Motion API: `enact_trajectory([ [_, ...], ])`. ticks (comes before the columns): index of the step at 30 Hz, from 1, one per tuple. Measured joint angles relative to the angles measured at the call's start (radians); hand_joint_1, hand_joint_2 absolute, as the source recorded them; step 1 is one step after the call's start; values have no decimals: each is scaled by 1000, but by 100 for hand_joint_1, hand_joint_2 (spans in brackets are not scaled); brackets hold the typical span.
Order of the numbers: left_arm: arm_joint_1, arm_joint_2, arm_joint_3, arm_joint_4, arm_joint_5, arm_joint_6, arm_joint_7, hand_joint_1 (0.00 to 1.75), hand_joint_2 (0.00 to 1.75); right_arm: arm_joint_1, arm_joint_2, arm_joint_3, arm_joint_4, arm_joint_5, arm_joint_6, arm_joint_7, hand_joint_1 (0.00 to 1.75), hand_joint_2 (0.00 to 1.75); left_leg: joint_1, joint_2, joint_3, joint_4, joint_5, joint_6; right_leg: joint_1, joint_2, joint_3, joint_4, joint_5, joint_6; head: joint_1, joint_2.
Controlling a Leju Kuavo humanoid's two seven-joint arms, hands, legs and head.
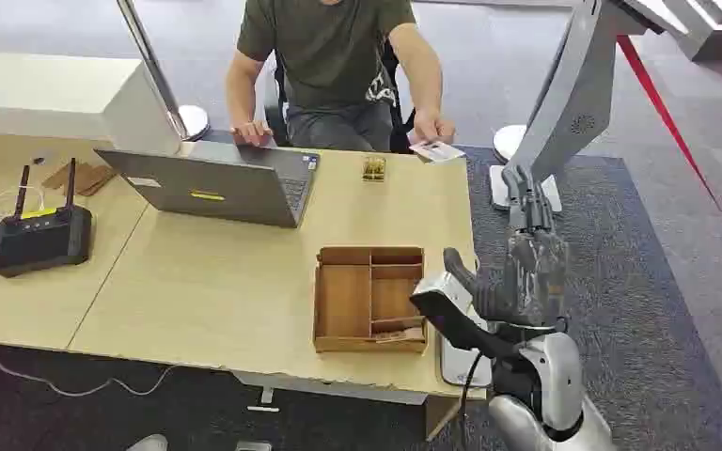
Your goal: Pass the card to the sensor for recognition and then transmit it.
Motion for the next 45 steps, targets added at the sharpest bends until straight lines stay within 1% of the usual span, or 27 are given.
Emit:
enact_trajectory([
  [2,-2,0,-2,0,-11,-2,7,0,175,-39,10,34,23,29,62,38,0,175,0,0,-1,0,0,0,0,0,-1,0,0,0,0,0],
  [5,-19,-3,-16,0,-40,-13,33,0,175,-117,46,101,95,108,185,119,0,175,0,0,-2,0,1,-1,0,0,-2,1,0,-1,0,0],
  [8,-36,-8,-31,0,-61,-24,57,0,175,-180,82,153,186,164,242,168,0,175,0,-2,-2,0,1,-2,0,-1,-3,1,0,-1,0,0],
  [11,-48,-14,-47,-1,-71,-30,76,0,175,-222,110,184,276,193,260,201,0,175,0,-2,-2,0,1,-2,0,-1,-3,1,1,-1,0,0],
  [14,-58,-19,-59,-1,-75,-33,91,0,175,-256,132,211,368,200,260,216,0,175,0,-2,-2,0,1,-2,0,-1,-3,1,1,-1,0,0],
  [19,-65,-25,-75,-1,-75,-33,104,0,175,-282,155,237,461,214,225,234,0,175,0,-2,-3,0,1,-2,0,-1,-4,1,1,-1,0,0],
  [20,-66,-26,-76,-1,-74,-33,105,0,175,-287,158,239,473,217,217,237,17,175,0,-2,-3,0,1,-2,0,-1,-5,1,1,-1,0,0],
  [21,-67,-27,-78,-1,-71,-33,105,0,175,-291,163,242,485,219,210,241,70,175,0,-2,-3,0,1,-2,0,-1,-5,1,1,-1,0,0],
  [22,-68,-28,-81,-1,-68,-33,106,0,175,-296,167,246,498,220,207,243,70,175,0,-2,-3,0,1,-2,0,-1,-5,1,1,-1,0,0],
  [23,-69,-28,-83,-1,-65,-32,106,0,175,-300,170,249,507,221,206,245,152,175,0,-2,-3,0,1,-2,0,-1,-5,1,1,-1,0,0],
  [24,-69,-29,-84,-1,-61,-31,106,0,175,-304,173,251,515,221,207,245,168,175,0,-2,-3,0,1,-2,0,-1,-5,1,1,-1,0,0],
  [25,-69,-29,-84,-1,-59,-31,106,0,175,-307,177,255,526,221,208,245,168,175,0,-2,-3,0,1,-2,0,-1,-5,1,1,-1,0,0],
  [27,-69,-30,-89,-1,-55,-31,106,0,175,-312,185,259,543,221,211,245,175,175,0,-2,-3,0,1,-2,0,-1,-5,1,1,-1,0,0],
  [32,-69,-32,-92,-1,-44,-23,106,0,175,-323,201,270,577,221,233,245,175,175,0,-2,-3,0,2,-2,0,-1,-5,2,1,-1,0,0],
  [37,-69,-32,-96,-1,-44,-21,106,0,175,-330,213,282,601,221,236,245,175,175,0,-1,-3,0,2,-2,0,-1,-5,2,1,-1,0,0],
  [43,-69,-32,-100,-1,-45,-21,106,0,175,-333,216,285,622,206,246,245,175,175,0,-1,-3,0,2,-2,0,-1,-5,2,1,-1,0,0],
  [45,-69,-32,-100,-1,-46,-21,106,0,175,-332,216,285,628,187,247,235,175,175,0,-1,-3,0,2,-2,0,-1,-6,2,1,-1,0,0],
])
